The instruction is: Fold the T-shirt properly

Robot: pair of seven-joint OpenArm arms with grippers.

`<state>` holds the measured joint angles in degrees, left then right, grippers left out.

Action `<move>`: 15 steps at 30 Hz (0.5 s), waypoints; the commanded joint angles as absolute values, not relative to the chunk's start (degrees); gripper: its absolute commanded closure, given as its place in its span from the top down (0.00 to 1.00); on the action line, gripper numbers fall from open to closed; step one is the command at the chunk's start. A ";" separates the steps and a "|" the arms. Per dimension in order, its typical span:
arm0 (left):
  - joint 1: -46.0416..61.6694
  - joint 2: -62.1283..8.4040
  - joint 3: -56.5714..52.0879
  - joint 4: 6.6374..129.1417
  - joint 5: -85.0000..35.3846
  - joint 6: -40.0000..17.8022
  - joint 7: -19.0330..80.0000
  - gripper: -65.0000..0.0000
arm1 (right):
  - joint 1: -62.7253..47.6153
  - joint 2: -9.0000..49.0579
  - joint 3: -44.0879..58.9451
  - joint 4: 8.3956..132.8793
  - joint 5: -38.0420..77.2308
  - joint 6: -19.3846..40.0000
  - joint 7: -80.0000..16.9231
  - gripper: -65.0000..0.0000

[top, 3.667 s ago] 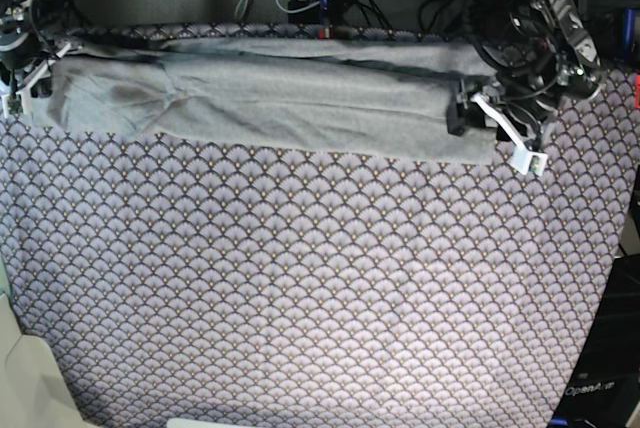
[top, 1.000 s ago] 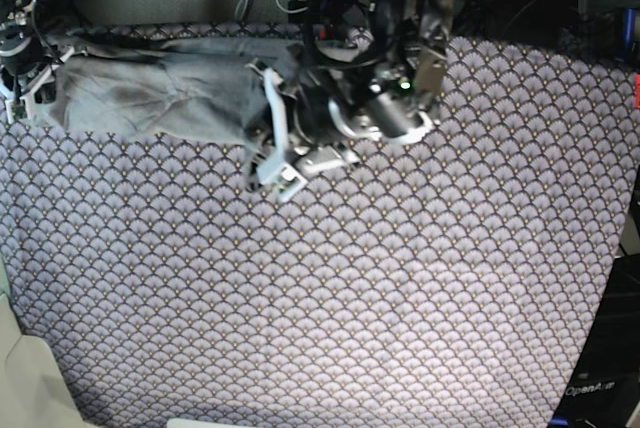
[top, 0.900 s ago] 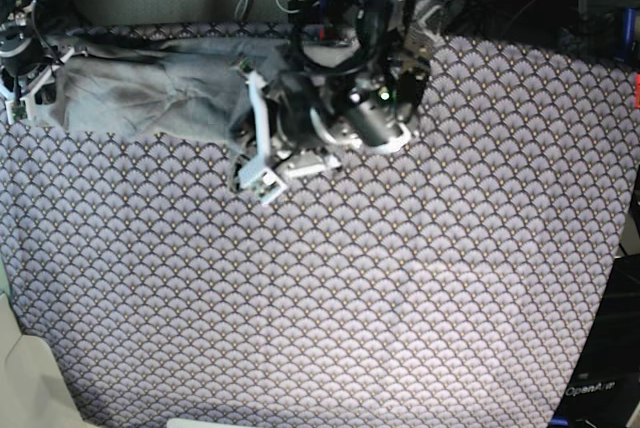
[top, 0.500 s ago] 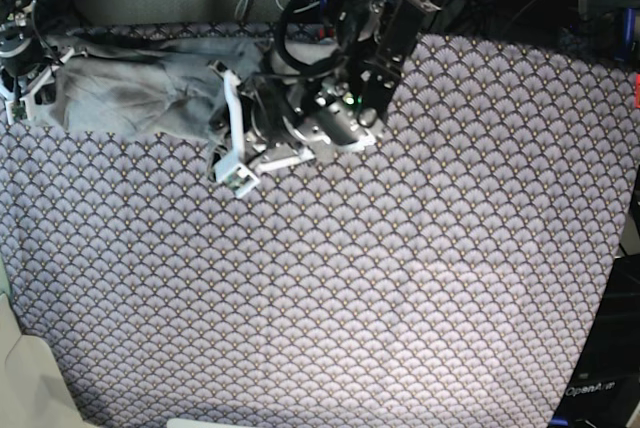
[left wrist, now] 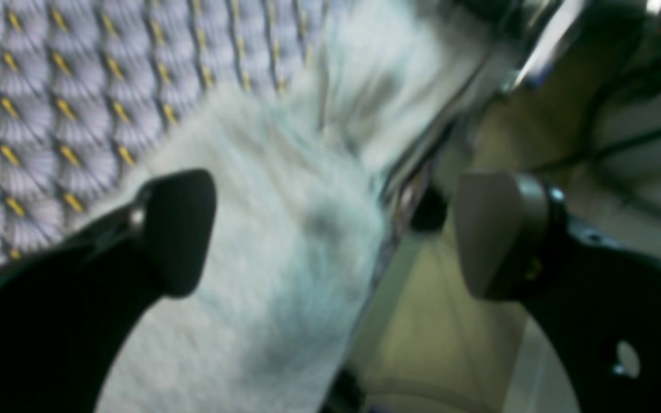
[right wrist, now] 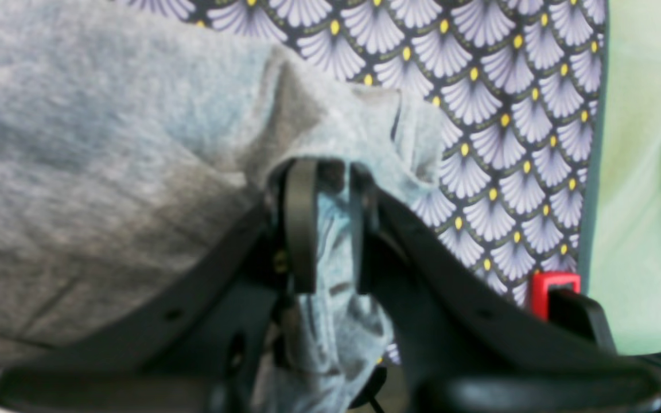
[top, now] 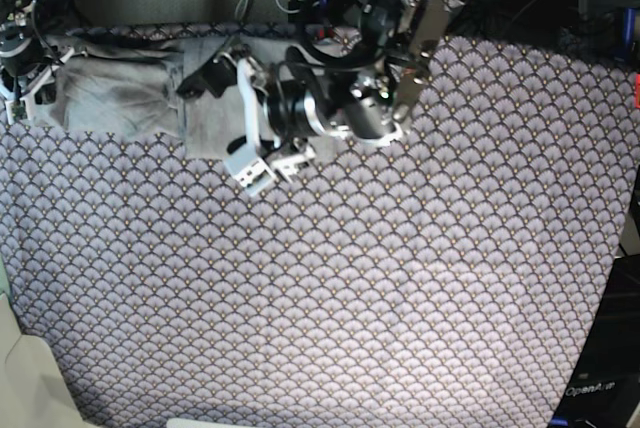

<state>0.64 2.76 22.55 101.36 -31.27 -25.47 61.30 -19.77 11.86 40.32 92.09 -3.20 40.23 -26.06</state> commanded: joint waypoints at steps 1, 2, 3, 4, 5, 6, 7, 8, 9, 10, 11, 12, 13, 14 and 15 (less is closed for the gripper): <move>-0.04 2.33 22.55 102.20 -33.45 -25.63 60.00 1.00 | -19.82 12.88 40.57 92.97 -2.68 40.00 -24.92 0.18; -0.04 1.54 22.55 102.02 -34.07 -25.63 59.38 1.00 | -19.74 12.88 40.57 92.97 -2.68 40.00 -24.92 0.18; -0.31 0.84 22.55 102.02 -34.33 -25.63 58.77 1.00 | -19.74 12.88 40.57 92.97 -2.68 40.00 -24.92 0.18; -0.31 0.22 22.55 101.76 -34.59 -25.63 58.24 1.00 | -19.65 12.88 40.66 93.05 -2.68 40.00 -24.92 0.18; -0.22 -0.57 22.55 101.05 -34.68 -25.63 57.89 1.00 | -19.65 12.88 40.75 93.14 -2.68 40.00 -24.92 0.18; -0.22 -1.19 22.55 100.35 -34.68 -25.63 57.63 0.93 | -19.56 12.97 40.84 93.23 -2.68 40.00 -24.84 0.18; -0.22 -1.54 22.55 99.38 -34.59 -25.63 57.45 0.83 | -19.56 13.05 40.84 93.32 -2.68 40.00 -24.84 0.18; -0.04 -1.71 22.55 98.33 -34.59 -25.63 57.36 0.67 | -19.21 13.49 40.92 93.58 -2.68 40.00 -24.84 0.18; -0.22 -1.71 22.20 97.01 -34.51 -25.45 57.45 0.49 | -18.68 13.93 40.92 93.85 -2.68 40.00 -25.10 0.18; -0.31 -1.63 20.97 95.60 -34.24 -24.48 57.63 0.32 | -18.59 14.11 40.92 94.29 -2.59 40.00 -25.27 0.18; -0.31 -1.27 19.65 94.11 -34.15 -23.08 57.80 0.15 | -18.59 14.46 40.92 94.73 -2.42 40.00 -25.36 0.18; -0.22 -1.10 18.15 92.26 -34.42 -20.53 57.80 0.00 | -18.59 14.46 41.01 95.16 -2.42 40.00 -25.36 0.18; -0.31 -1.10 17.27 90.68 -34.51 -18.51 57.80 0.00 | -18.42 14.55 41.01 95.60 -2.42 40.00 -25.36 0.18; -0.31 -1.10 16.84 89.19 -34.59 -16.92 57.80 0.00 | -18.42 14.55 41.10 96.13 -2.42 40.00 -25.36 0.18; -0.40 -1.27 16.84 87.78 -34.68 -15.78 57.80 0.00 | -18.42 14.55 41.54 96.75 -2.33 40.00 -25.36 0.18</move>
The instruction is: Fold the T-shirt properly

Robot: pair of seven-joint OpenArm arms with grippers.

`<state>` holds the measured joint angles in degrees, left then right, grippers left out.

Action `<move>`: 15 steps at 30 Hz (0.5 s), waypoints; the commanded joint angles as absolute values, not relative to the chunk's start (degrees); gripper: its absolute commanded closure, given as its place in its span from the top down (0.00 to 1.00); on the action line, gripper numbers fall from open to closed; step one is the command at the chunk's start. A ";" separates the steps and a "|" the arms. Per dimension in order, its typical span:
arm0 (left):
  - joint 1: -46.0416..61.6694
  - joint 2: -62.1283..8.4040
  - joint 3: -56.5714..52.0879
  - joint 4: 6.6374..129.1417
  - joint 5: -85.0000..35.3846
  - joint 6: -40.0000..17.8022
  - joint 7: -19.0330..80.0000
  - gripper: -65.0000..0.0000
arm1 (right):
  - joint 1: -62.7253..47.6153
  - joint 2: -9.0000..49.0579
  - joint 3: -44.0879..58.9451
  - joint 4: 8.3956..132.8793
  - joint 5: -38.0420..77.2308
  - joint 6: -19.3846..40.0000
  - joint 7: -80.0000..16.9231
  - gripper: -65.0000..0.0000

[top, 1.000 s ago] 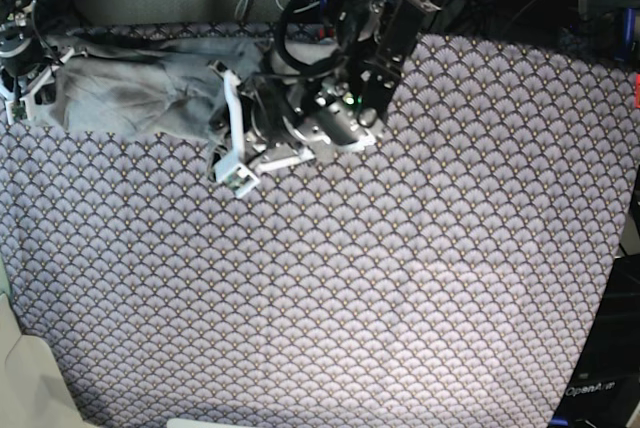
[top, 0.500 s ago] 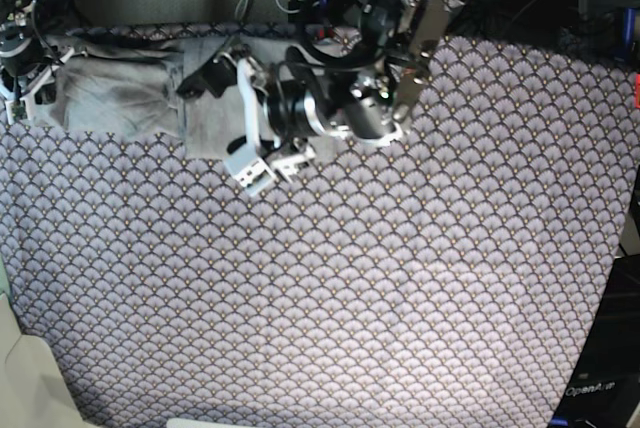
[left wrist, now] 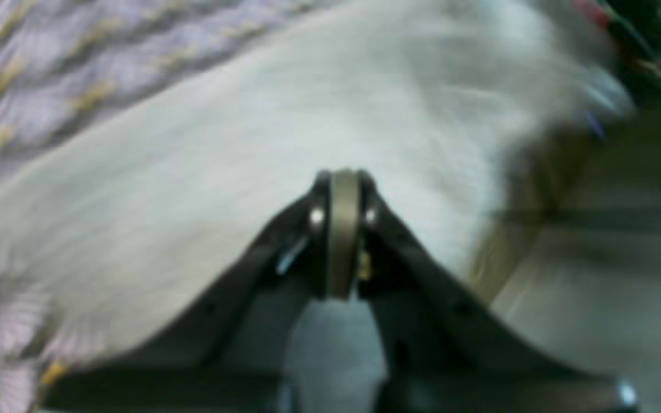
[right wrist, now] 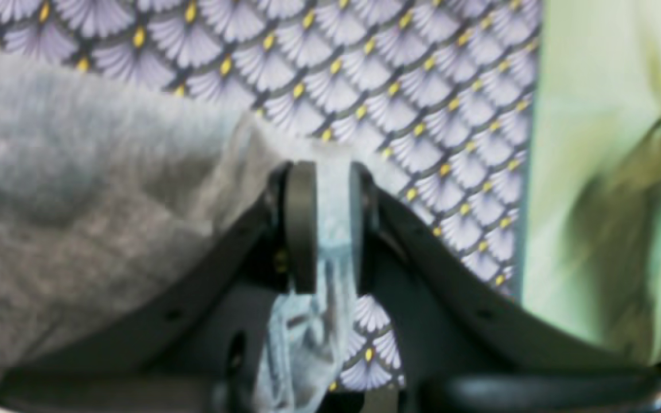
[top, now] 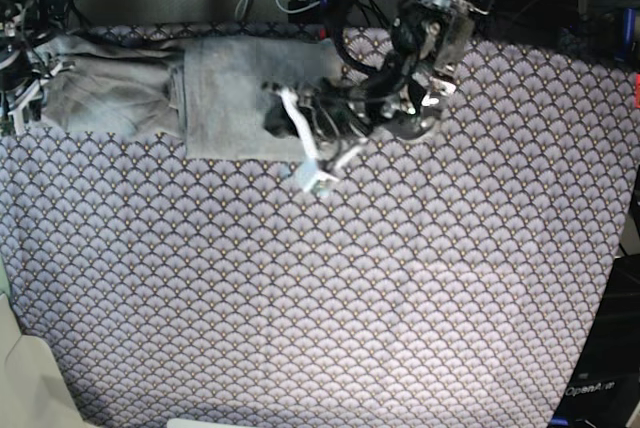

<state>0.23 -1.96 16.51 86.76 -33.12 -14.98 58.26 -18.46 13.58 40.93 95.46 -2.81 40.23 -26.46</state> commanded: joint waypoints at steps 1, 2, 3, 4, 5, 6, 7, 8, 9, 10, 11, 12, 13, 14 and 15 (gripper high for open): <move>-0.40 -1.54 16.92 87.08 -34.68 -15.43 57.45 0.02 | -18.42 14.29 42.33 97.45 -2.33 40.00 -25.36 0.18; -0.40 -1.63 16.92 86.55 -34.51 -15.43 57.45 0.04 | -18.42 14.20 42.95 98.15 -2.33 40.00 -25.36 0.19; -0.40 -1.63 17.01 86.29 -34.24 -15.43 57.45 0.03 | -18.42 14.11 43.21 99.12 -2.33 40.00 -25.45 0.19; -0.31 -1.71 17.01 86.20 -34.15 -15.43 57.45 0.02 | -18.68 14.11 43.21 99.91 -2.33 40.00 -25.45 0.19; -0.31 -1.71 17.01 86.20 -34.15 -15.08 57.45 0.02 | -18.86 14.11 43.21 100.62 -2.33 40.00 -25.54 0.19; -0.31 -1.71 17.01 85.76 -34.07 -14.90 57.45 0.00 | -18.86 14.11 43.21 101.41 -2.33 40.00 -25.89 0.19; -0.31 -1.71 17.01 85.05 -34.07 -14.90 57.45 0.00 | -18.86 14.11 43.30 102.20 -2.24 40.00 -26.95 0.19; -0.40 -1.71 17.01 84.35 -34.07 -14.90 57.45 0.00 | -18.86 14.11 43.82 103.25 -1.36 40.00 -28.62 0.19; -0.48 -1.71 17.01 83.47 -34.07 -14.90 57.45 0.00 | -18.86 14.20 44.79 104.22 0.13 40.00 -30.73 0.19; -0.75 -1.71 17.01 82.59 -34.07 -14.90 57.45 0.00 | -18.86 14.55 45.32 104.84 2.33 40.00 -33.10 0.19; -1.19 -1.71 17.10 81.89 -34.07 -14.90 57.45 0.00 | -18.86 14.90 45.58 105.10 4.09 40.00 -34.77 0.19; -1.27 -1.71 17.10 81.27 -34.07 -14.90 57.45 0.00 | -18.86 15.87 45.58 105.27 5.85 40.00 -36.62 0.20; -1.36 -1.71 17.10 80.84 -34.07 -15.08 57.45 0.00 | -18.95 17.01 45.49 105.36 7.60 40.00 -38.73 0.22; -1.36 -1.80 17.10 80.57 -34.07 -15.16 57.45 0.00 | -18.86 17.89 45.67 104.92 9.89 40.00 -40.92 0.26; -1.36 -2.24 17.10 80.57 -34.07 -15.16 57.45 0.00 | -18.77 19.12 45.76 104.04 13.23 40.00 -43.56 0.32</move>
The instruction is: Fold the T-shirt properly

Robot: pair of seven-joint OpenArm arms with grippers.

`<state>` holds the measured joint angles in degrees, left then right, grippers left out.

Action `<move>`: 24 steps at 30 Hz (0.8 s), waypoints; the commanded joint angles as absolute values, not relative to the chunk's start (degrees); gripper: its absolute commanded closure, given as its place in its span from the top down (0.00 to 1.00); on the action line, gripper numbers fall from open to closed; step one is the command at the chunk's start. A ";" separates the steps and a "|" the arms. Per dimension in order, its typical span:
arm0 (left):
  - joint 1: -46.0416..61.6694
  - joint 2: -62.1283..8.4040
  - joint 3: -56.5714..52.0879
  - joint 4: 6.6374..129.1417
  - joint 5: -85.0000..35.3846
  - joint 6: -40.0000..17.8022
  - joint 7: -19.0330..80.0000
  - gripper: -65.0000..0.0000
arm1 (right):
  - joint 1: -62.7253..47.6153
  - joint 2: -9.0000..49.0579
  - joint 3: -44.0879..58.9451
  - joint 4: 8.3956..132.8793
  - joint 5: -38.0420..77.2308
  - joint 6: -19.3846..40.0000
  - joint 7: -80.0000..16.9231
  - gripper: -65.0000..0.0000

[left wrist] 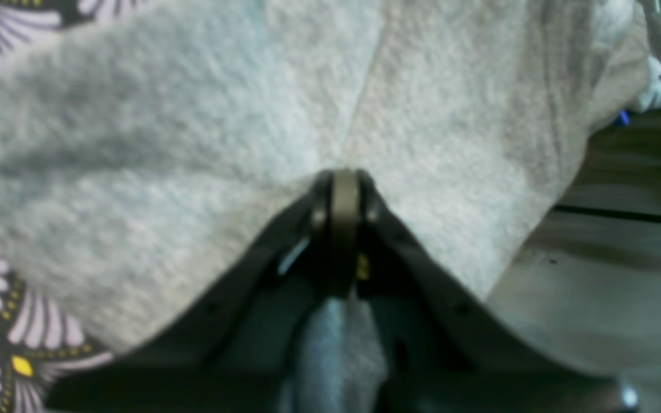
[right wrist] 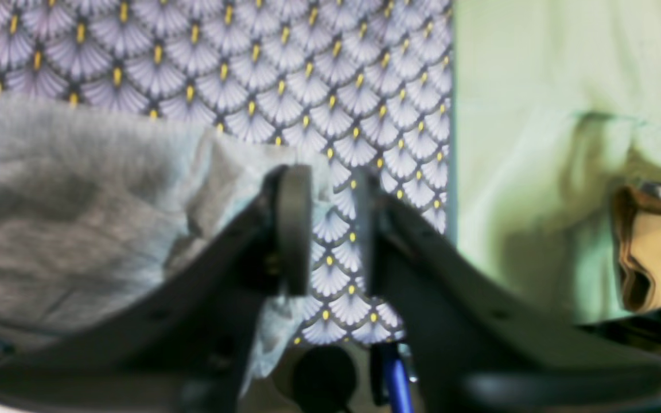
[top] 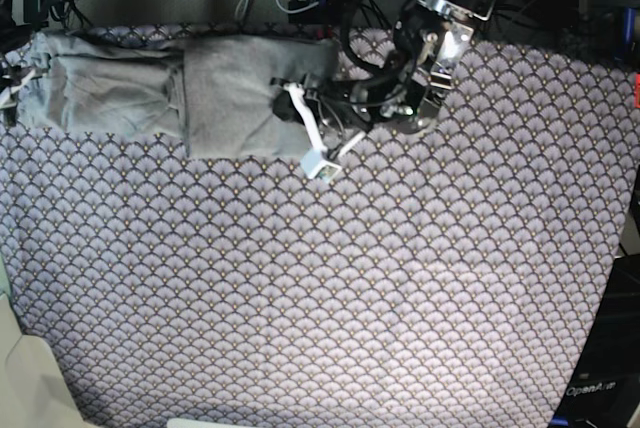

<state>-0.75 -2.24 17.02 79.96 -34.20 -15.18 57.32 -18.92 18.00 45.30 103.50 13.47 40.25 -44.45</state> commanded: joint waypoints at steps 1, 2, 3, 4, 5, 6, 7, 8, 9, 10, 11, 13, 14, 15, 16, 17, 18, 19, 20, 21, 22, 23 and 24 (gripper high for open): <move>-1.27 -2.77 17.10 80.84 -34.07 -15.16 57.45 0.00 | -18.86 20.18 45.76 102.73 16.66 40.00 -46.02 0.39; -1.19 -3.03 17.10 81.10 -34.15 -15.16 57.45 0.00 | -18.77 21.58 45.85 101.41 20.26 40.00 -48.31 0.45; -1.19 -3.21 17.10 81.10 -34.15 -15.16 57.45 0.00 | -18.86 22.73 46.20 100.00 23.25 40.00 -50.07 0.50; -1.27 -3.38 17.10 81.10 -34.15 -15.16 57.45 0.00 | -18.77 23.69 46.64 97.89 26.51 40.00 -51.91 0.55; -1.36 -3.38 17.10 81.10 -34.15 -15.16 57.45 0.00 | -18.42 24.48 47.08 95.52 29.76 40.00 -53.67 0.59; -1.36 -3.65 17.10 81.10 -34.15 -15.16 57.45 0.00 | -18.42 25.45 47.60 92.62 33.27 40.00 -55.43 0.62; -1.36 -4.26 17.10 81.10 -34.15 -15.16 57.45 0.00 | -18.42 26.51 47.96 90.07 36.53 40.00 -56.48 0.63; -1.27 -4.53 17.10 81.10 -34.24 -15.16 57.45 0.00 | -18.42 27.38 48.04 87.16 39.52 40.00 -57.01 0.63; -1.27 -4.53 17.10 81.10 -34.24 -15.16 57.45 0.00 | -18.42 28.18 47.69 83.91 42.24 40.00 -57.19 0.64; -1.27 -4.62 17.10 81.10 -34.24 -15.16 57.45 0.00 | -18.42 28.79 47.60 81.10 43.91 40.00 -57.19 0.64; -1.27 -4.70 17.10 81.10 -34.24 -15.16 57.45 0.00 | -18.33 29.23 47.60 78.90 45.05 40.00 -57.19 0.64; -1.27 -4.79 17.10 81.19 -34.24 -15.16 57.45 0.00 | -18.33 29.23 47.60 77.23 46.11 40.00 -57.19 0.64; -1.27 -4.79 17.10 81.19 -34.15 -15.16 57.45 0.00 | -18.51 29.14 47.52 77.23 46.20 40.00 -57.19 0.64; -1.27 -4.79 17.10 81.01 -34.15 -15.16 57.45 0.00 | -18.51 29.14 47.52 77.23 46.20 40.00 -57.19 0.64; -1.27 -4.79 17.10 81.01 -34.15 -15.16 57.45 0.00 | -18.51 29.05 47.52 77.23 46.20 40.00 -57.10 0.64; -1.36 -4.79 17.10 81.10 -34.15 -15.16 57.45 0.00 | -18.51 29.05 47.16 77.23 46.20 40.00 -57.10 0.64; -1.27 -4.79 17.10 81.19 -34.15 -15.16 57.45 0.00 | -18.51 28.70 46.73 77.23 46.20 40.00 -57.10 0.64; -1.27 -4.79 17.10 81.19 -34.15 -15.16 57.45 0.00 | -18.51 28.44 46.29 77.23 46.20 40.00 -56.75 0.64; -1.27 -4.79 17.10 81.19 -34.15 -15.16 57.45 0.00 | -18.51 28.35 45.93 77.23 46.20 40.00 -56.04 0.64; -1.27 -4.79 17.10 81.19 -34.15 -15.16 57.45 0.00 | -18.51 28.26 45.41 77.14 46.20 40.00 -55.25 0.64; -1.27 -4.79 17.10 81.19 -34.15 -15.16 57.45 0.00 | -18.51 28.09 44.62 77.14 46.11 40.00 -54.46 0.64; -1.27 -4.79 17.10 81.19 -34.24 -15.16 57.45 0.00 | -18.51 27.65 43.56 77.14 46.11 40.00 -53.85 0.64; -1.19 -4.79 17.10 81.19 -34.33 -15.16 57.45 0.00 | -18.59 27.38 42.59 77.14 46.11 40.00 -53.23 0.64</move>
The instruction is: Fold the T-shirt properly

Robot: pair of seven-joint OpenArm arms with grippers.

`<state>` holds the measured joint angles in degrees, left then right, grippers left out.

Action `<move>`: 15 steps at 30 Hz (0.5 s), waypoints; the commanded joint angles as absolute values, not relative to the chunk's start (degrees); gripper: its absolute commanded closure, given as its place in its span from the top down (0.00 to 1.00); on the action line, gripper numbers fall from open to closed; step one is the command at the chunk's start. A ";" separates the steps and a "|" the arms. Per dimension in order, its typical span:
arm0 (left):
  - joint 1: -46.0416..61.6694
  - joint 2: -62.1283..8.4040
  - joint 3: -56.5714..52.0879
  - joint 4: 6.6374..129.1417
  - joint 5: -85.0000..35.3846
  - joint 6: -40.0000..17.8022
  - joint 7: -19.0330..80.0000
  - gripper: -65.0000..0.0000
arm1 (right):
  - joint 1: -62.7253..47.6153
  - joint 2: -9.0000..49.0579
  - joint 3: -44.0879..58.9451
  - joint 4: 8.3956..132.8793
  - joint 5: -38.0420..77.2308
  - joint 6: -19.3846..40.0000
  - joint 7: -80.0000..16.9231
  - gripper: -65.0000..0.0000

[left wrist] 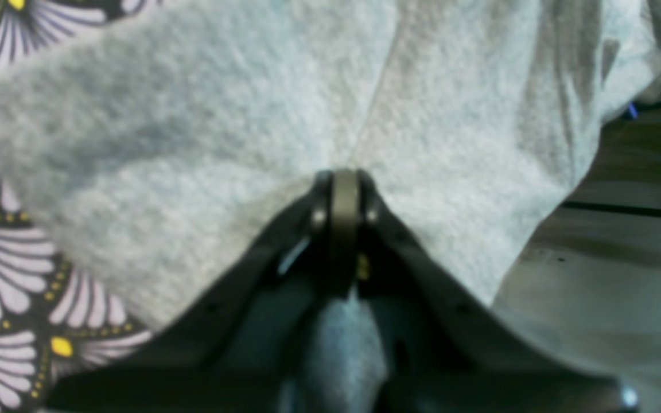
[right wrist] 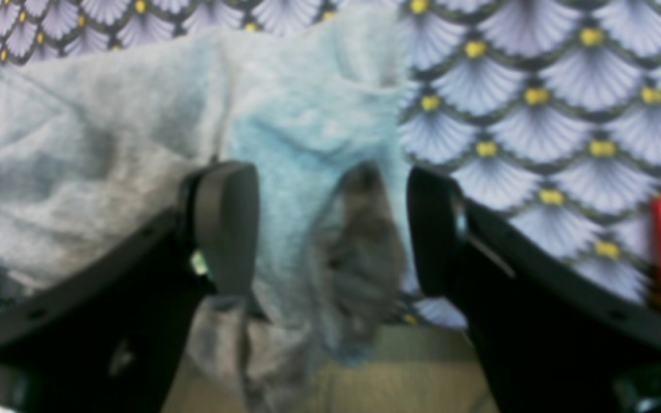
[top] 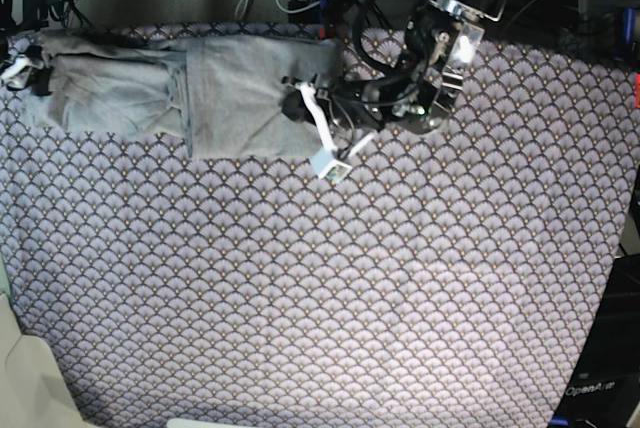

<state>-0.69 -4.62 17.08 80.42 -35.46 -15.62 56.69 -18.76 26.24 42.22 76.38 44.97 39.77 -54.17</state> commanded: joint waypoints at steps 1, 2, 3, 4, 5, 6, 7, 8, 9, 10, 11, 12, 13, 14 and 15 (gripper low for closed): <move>-1.10 -4.79 17.10 81.19 -34.33 -15.16 57.45 0.00 | -18.77 27.30 41.80 77.14 46.11 40.00 -52.62 0.64; -1.10 -4.79 17.10 81.19 -34.24 -15.16 57.54 0.00 | -18.77 27.12 41.19 76.97 46.02 40.00 -52.18 0.64; -1.10 -4.79 17.10 81.19 -34.24 -15.16 57.54 0.00 | -18.68 27.12 40.75 76.18 46.02 40.00 -52.00 0.64; -1.10 -4.79 17.10 81.19 -34.24 -15.16 57.54 0.00 | -18.51 27.21 40.48 74.68 46.11 40.00 -51.91 0.64; -1.01 -4.79 17.10 81.19 -34.24 -15.08 57.54 0.00 | -18.42 27.38 40.22 73.10 46.20 40.00 -51.74 0.64; -1.01 -4.79 17.10 81.19 -34.42 -15.08 57.54 0.00 | -18.15 27.47 40.13 71.52 46.20 40.00 -51.65 0.64; -1.01 -4.88 17.10 81.19 -34.24 -15.08 57.54 0.00 | -17.19 27.47 40.04 69.93 46.11 40.00 -51.65 0.64; -1.01 -4.88 17.10 81.19 -34.24 -15.08 57.54 0.00 | -16.57 27.56 39.52 68.26 46.11 40.00 -51.56 0.64; -1.01 -4.88 17.10 81.19 -34.24 -15.08 57.54 0.00 | -16.22 28.00 38.99 66.59 46.11 40.00 -51.56 0.64; -1.01 -4.88 17.10 81.19 -34.24 -15.08 57.54 0.00 | -16.04 28.62 38.55 65.45 46.11 40.00 -51.56 0.64; -1.01 -4.88 17.10 81.19 -34.42 -15.08 57.45 0.00 | -15.96 29.14 37.76 64.48 46.11 40.00 -51.56 0.64; -1.01 -4.88 17.10 81.19 -34.51 -14.99 57.45 0.00 | -15.96 29.32 37.14 63.96 46.20 40.00 -51.47 0.64; -1.01 -4.88 17.10 81.19 -34.51 -14.99 57.45 0.00 | -15.96 29.32 36.70 63.96 46.20 40.00 -51.47 0.64; -1.01 -4.88 17.01 81.19 -34.51 -14.99 57.45 0.00 | -15.96 29.23 36.62 64.04 46.37 40.00 -51.56 0.64; -1.01 -4.88 17.01 81.19 -34.42 -14.99 57.45 0.00 | -15.96 29.23 36.62 64.04 46.46 40.00 -51.56 0.63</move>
